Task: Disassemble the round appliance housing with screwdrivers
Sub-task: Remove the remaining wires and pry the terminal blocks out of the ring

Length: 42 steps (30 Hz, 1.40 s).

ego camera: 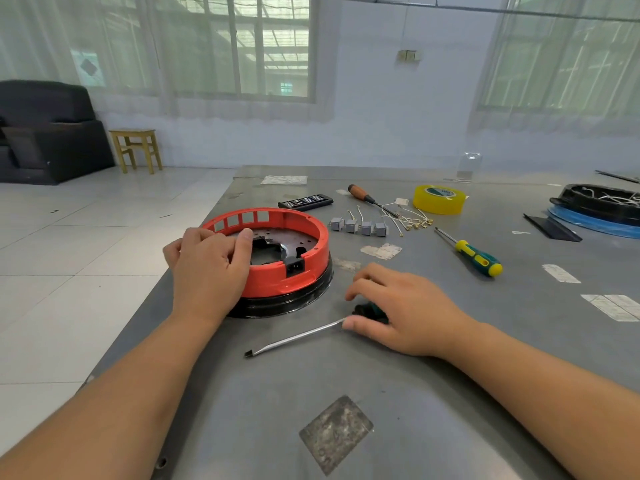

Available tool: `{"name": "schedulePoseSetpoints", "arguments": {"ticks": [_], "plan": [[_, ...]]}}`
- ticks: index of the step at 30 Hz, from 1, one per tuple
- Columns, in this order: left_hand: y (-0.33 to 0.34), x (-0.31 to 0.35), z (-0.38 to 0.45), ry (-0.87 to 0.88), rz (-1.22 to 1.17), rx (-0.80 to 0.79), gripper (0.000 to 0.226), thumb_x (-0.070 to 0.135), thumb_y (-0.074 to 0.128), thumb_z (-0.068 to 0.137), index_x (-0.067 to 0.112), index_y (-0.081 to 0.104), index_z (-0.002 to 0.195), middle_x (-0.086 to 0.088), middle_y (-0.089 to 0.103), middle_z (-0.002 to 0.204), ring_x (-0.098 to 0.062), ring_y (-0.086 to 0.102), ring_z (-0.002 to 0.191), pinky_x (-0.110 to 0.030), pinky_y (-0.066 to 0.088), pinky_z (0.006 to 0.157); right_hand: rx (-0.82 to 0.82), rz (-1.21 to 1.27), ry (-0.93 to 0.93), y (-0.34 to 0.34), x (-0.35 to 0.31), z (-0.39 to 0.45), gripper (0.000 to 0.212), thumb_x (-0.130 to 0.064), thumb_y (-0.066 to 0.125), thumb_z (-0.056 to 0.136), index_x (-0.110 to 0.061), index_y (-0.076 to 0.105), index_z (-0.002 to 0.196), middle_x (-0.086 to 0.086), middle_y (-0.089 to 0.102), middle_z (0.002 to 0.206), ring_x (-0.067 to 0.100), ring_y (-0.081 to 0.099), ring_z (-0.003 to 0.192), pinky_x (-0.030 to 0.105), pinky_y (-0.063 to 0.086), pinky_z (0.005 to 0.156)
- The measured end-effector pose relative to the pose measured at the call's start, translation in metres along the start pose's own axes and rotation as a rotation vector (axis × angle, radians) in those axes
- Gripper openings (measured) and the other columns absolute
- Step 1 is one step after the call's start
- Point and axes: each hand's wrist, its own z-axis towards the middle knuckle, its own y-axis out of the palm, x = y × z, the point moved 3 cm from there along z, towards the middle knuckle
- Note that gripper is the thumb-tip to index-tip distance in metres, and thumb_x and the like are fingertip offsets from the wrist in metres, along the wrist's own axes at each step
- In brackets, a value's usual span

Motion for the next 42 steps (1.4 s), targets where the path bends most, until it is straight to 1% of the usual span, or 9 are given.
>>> {"name": "schedulePoseSetpoints", "arguments": {"ticks": [7, 11, 16, 19, 24, 29, 35, 39, 42], "plan": [[0.002, 0.035, -0.012, 0.201, 0.103, -0.010, 0.050, 0.050, 0.037, 0.104, 0.028, 0.074, 0.078, 0.014, 0.070, 0.078, -0.016, 0.058, 0.093, -0.034, 0.020, 0.090, 0.021, -0.021, -0.074, 0.002, -0.001, -0.002, 0.038, -0.065, 0.041, 0.100, -0.034, 0.062, 0.106, -0.011, 0.056, 0.103, 0.013, 0.054, 0.092, 0.026, 0.037, 0.071], [0.006, 0.039, -0.014, 0.250, 0.212, -0.088, 0.059, 0.054, 0.030, 0.105, 0.030, 0.076, 0.079, 0.014, 0.069, 0.072, -0.016, 0.059, 0.082, -0.039, 0.026, 0.091, 0.083, 0.065, -0.083, -0.003, 0.007, -0.003, 0.036, -0.059, 0.043, 0.101, -0.029, 0.064, 0.104, -0.008, 0.056, 0.100, 0.014, 0.054, 0.090, 0.030, 0.045, 0.073], [0.005, 0.034, -0.012, 0.242, 0.158, -0.106, 0.059, 0.053, 0.033, 0.105, 0.028, 0.072, 0.069, 0.016, 0.057, 0.062, -0.016, 0.057, 0.082, -0.037, 0.024, 0.090, 0.352, 0.188, 0.209, -0.007, 0.036, -0.007, 0.033, -0.058, 0.043, 0.098, -0.032, 0.063, 0.101, -0.014, 0.053, 0.094, 0.006, 0.049, 0.084, 0.028, 0.038, 0.067], [0.004, 0.034, -0.011, 0.230, 0.149, -0.091, 0.059, 0.052, 0.035, 0.104, 0.027, 0.075, 0.069, 0.014, 0.057, 0.067, -0.016, 0.055, 0.090, -0.036, 0.021, 0.092, 0.427, 0.027, 0.478, -0.005, 0.056, -0.009, 0.033, -0.059, 0.044, 0.099, -0.032, 0.063, 0.098, -0.009, 0.061, 0.096, 0.015, 0.057, 0.089, 0.030, 0.043, 0.064], [0.003, 0.036, -0.013, 0.229, 0.141, -0.057, 0.054, 0.043, 0.040, 0.103, 0.025, 0.070, 0.062, 0.012, 0.059, 0.063, -0.019, 0.052, 0.099, -0.042, 0.023, 0.092, 0.278, -0.288, 0.657, 0.002, 0.081, -0.007, 0.038, -0.058, 0.049, 0.099, -0.025, 0.068, 0.096, 0.000, 0.065, 0.095, 0.025, 0.062, 0.093, 0.033, 0.046, 0.065], [0.005, 0.038, -0.017, 0.251, 0.154, 0.002, 0.055, 0.039, 0.044, 0.102, 0.020, 0.058, 0.053, 0.012, 0.056, 0.057, -0.018, 0.050, 0.096, -0.035, 0.015, 0.087, 0.129, -0.359, 0.747, 0.010, 0.090, 0.000, 0.041, -0.058, 0.047, 0.101, -0.024, 0.069, 0.106, 0.003, 0.066, 0.106, 0.027, 0.062, 0.103, 0.034, 0.035, 0.070], [0.008, 0.038, -0.021, 0.302, 0.111, 0.006, 0.053, 0.040, 0.043, 0.102, 0.021, 0.062, 0.057, 0.013, 0.057, 0.057, -0.016, 0.049, 0.098, -0.030, 0.012, 0.087, 0.069, -0.373, 0.773, 0.011, 0.092, 0.002, 0.043, -0.058, 0.045, 0.101, -0.025, 0.071, 0.109, 0.003, 0.065, 0.106, 0.027, 0.063, 0.103, 0.035, 0.041, 0.071], [0.005, 0.040, -0.025, 0.261, 0.033, -0.003, 0.051, 0.042, 0.040, 0.103, 0.022, 0.071, 0.068, 0.013, 0.062, 0.066, -0.012, 0.042, 0.104, -0.030, 0.014, 0.087, 0.017, -0.357, 0.801, 0.009, 0.091, 0.001, 0.048, -0.060, 0.042, 0.101, -0.025, 0.070, 0.116, 0.005, 0.065, 0.114, 0.028, 0.061, 0.111, 0.040, 0.045, 0.086], [0.003, 0.041, -0.030, 0.204, 0.006, -0.060, 0.052, 0.046, 0.031, 0.105, 0.025, 0.077, 0.091, 0.014, 0.072, 0.092, -0.018, 0.041, 0.117, -0.037, 0.020, 0.094, 0.056, -0.387, 0.755, 0.003, 0.079, 0.000, 0.053, -0.065, 0.040, 0.098, -0.025, 0.065, 0.123, 0.006, 0.063, 0.122, 0.029, 0.057, 0.118, 0.043, 0.045, 0.093]]}}
